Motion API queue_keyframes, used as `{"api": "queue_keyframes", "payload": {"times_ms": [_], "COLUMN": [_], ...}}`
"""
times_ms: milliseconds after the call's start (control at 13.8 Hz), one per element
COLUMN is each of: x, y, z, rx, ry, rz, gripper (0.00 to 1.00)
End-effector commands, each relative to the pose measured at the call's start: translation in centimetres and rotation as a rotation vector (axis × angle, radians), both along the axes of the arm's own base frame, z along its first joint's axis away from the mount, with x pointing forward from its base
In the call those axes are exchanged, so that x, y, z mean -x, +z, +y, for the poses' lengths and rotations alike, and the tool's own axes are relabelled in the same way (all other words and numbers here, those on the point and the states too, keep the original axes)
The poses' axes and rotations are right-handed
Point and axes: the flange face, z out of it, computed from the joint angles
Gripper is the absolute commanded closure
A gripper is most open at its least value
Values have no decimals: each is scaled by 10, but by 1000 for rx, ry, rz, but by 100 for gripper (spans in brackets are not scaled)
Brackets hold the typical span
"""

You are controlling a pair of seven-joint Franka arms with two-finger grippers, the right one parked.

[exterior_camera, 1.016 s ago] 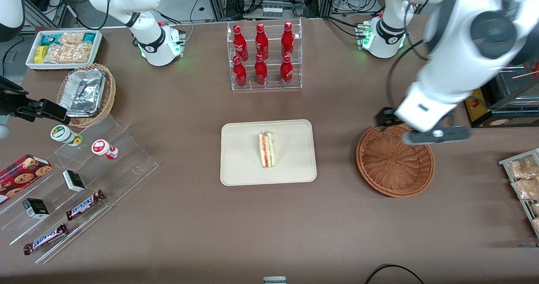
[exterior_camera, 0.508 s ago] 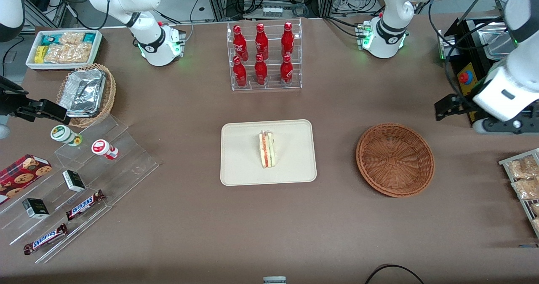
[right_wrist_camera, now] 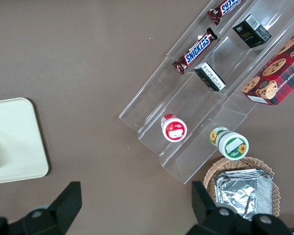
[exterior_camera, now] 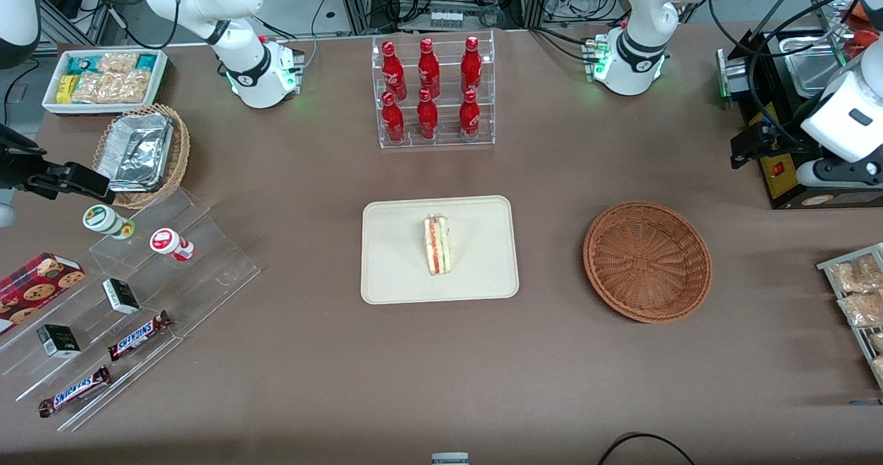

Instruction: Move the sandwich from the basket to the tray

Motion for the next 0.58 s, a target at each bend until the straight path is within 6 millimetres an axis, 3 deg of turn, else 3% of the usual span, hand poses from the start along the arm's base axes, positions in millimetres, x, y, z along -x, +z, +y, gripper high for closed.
{"api": "queue_keyframes", "payload": {"times_ms": [0, 290, 508], "x": [3, -6, -6], "y": [8, 19, 16], "z": [7, 4, 5], "rx": [-1, 1, -3], "ry": [-8, 0, 3], "rz": [0, -31, -24], "gripper": [0, 0, 0]}}
